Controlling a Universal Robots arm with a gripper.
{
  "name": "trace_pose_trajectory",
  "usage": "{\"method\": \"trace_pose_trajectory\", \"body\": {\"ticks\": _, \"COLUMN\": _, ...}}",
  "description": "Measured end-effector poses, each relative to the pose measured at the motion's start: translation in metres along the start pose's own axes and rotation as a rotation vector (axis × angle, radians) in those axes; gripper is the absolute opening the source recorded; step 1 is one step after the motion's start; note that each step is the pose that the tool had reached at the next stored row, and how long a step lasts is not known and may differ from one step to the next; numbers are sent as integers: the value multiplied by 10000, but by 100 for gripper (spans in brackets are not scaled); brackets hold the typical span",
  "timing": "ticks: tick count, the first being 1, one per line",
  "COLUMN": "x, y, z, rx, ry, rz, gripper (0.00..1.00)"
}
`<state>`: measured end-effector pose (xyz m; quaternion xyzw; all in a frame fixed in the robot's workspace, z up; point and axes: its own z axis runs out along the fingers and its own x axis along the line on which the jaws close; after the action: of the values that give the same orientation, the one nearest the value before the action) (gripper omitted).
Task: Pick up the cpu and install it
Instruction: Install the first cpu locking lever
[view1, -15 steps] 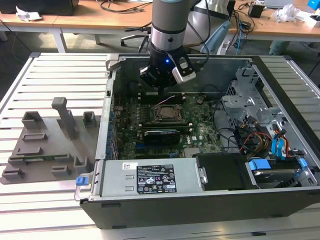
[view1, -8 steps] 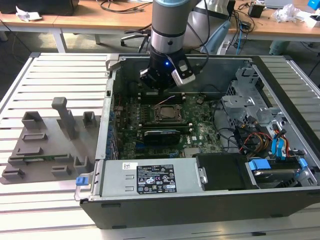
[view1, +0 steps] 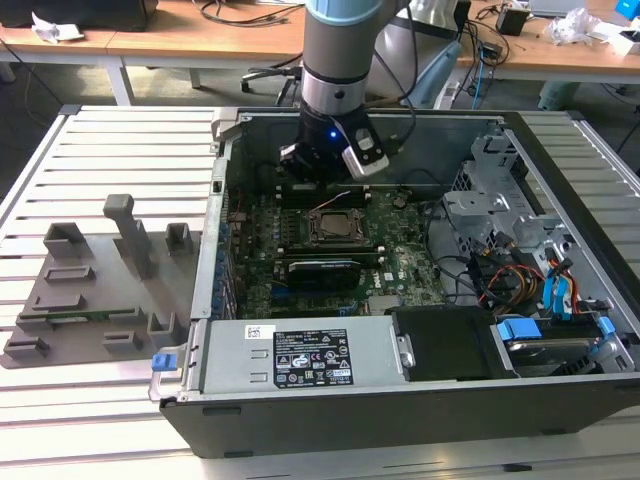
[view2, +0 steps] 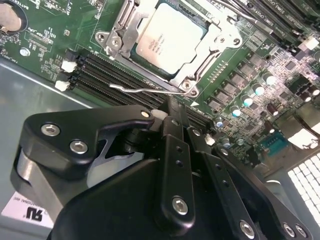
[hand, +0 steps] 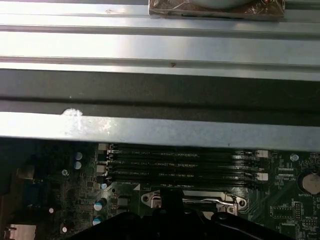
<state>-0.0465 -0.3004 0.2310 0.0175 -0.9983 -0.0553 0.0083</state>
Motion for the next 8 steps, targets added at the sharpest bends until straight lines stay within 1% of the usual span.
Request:
{"method": "trace_pose_trajectory", "body": {"ticks": 2, "x": 0, "y": -3, "z": 27, "rx": 1, "ry": 4, "rz": -25, "gripper": 11}}
{"method": "trace_pose_trajectory", "body": {"ticks": 5, "x": -7, "y": 6, "z": 41, "rx": 2, "ry": 5, "rz": -37, "gripper": 11}}
{"method": "trace_pose_trajectory", "body": {"ticks": 8, "x": -12, "y": 22, "z": 57, "rx": 2, "ry": 21, "rz": -185, "gripper": 11}}
